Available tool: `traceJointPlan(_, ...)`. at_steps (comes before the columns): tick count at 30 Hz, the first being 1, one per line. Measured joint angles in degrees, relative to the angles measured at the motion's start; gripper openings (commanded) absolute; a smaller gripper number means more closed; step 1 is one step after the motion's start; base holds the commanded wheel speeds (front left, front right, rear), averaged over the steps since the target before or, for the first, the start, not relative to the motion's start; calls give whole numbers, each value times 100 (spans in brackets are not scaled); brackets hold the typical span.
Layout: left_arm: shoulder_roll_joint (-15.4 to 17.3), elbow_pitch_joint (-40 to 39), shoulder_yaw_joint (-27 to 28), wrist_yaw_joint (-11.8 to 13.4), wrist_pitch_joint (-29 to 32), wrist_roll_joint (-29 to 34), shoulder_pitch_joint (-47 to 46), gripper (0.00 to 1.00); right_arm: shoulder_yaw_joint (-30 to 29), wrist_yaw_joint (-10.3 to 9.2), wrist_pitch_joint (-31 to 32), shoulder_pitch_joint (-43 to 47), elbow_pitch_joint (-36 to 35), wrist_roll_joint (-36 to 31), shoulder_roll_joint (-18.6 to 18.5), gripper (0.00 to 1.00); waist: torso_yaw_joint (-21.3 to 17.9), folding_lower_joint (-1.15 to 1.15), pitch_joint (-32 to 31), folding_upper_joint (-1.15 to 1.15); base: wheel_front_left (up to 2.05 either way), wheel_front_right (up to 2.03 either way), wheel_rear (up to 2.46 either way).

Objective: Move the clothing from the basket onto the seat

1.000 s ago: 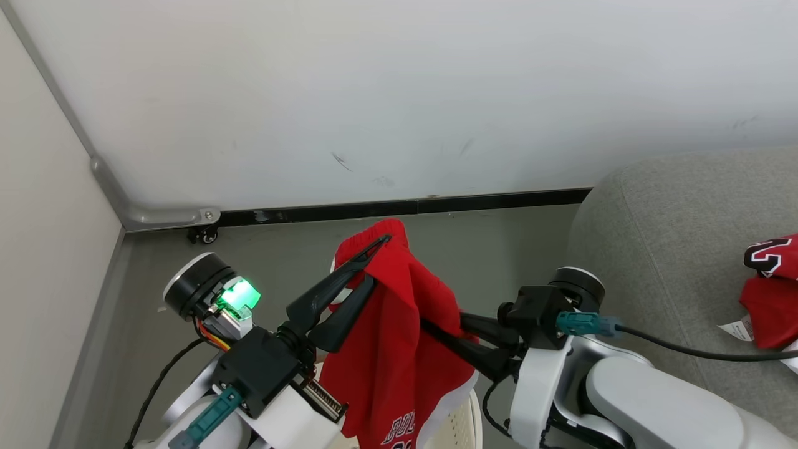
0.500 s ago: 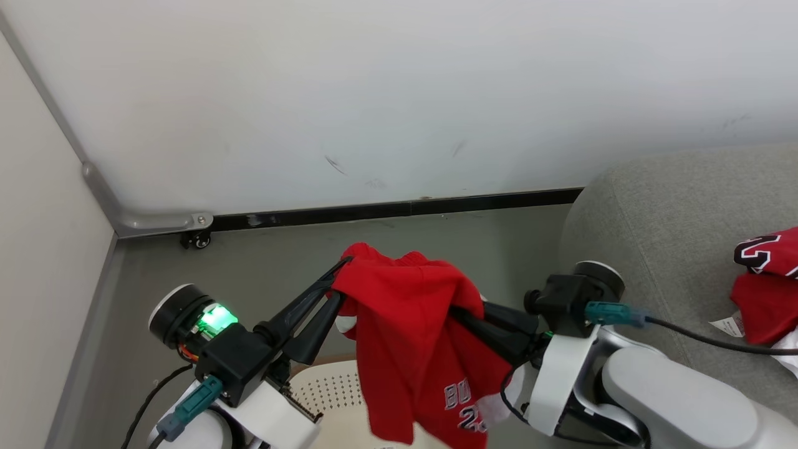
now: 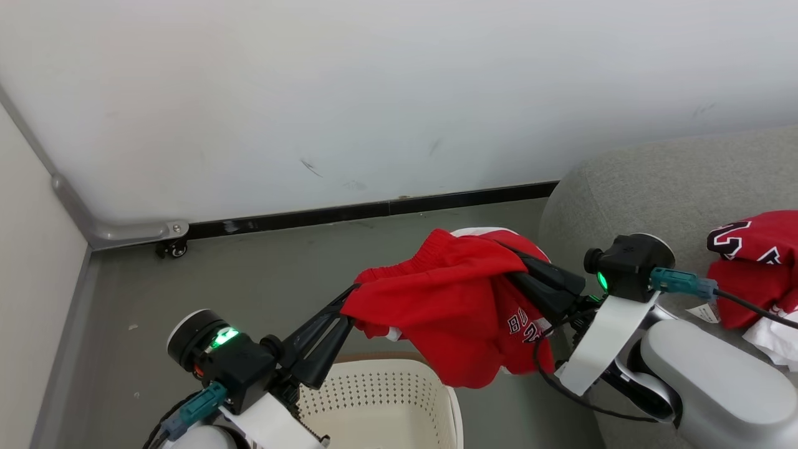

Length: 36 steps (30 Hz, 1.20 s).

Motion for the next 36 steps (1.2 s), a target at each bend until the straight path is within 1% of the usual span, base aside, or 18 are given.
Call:
traceJointPlan(1,-9,1,1,-21,0,-41,0,27,-14,0,-20,1,7,4,-5,0,-18,0,3,0,0,0,0)
traceJointPlan(2,-12,1,-8,-49,0,-59,0,44,-26,0,-29,1,13,4,-16,0,-36,0,5,0,0,0,0)
traceJointPlan(3,-12,3,-20,-49,0,-59,0,57,-42,0,-53,1,21,9,-26,0,-53,0,8,0,0,0,0)
traceJointPlan(4,-9,5,-23,-54,0,-59,0,92,-64,0,-77,1,26,10,-40,0,-69,0,11,0,0,0,0)
traceJointPlan(5,-2,7,-27,-69,0,-68,0,100,-99,0,-78,1,34,10,-52,0,-86,0,13,0,0,0,0)
traceJointPlan(12,83,4,-131,-142,-1,-278,95,100,-337,0,-152,1,151,19,-211,0,-199,0,26,0,0,0,0)
traceJointPlan(15,167,-14,-203,-152,-1,-334,120,100,-448,0,-194,10,185,19,-308,0,-253,0,32,0,0,0,0)
traceJointPlan(21,232,-71,-374,-193,-1,-412,122,100,-673,0,-219,191,227,51,-476,0,-376,0,47,0,0,0,0)
traceJointPlan(29,310,-114,-554,-193,-2,-513,122,100,-915,0,-269,353,238,51,-573,0,-539,0,65,0,0,0,0)
traceJointPlan(36,358,-186,-743,-196,-2,-583,110,100,-970,0,-271,600,231,42,-628,0,-742,0,90,0,0,0,0)
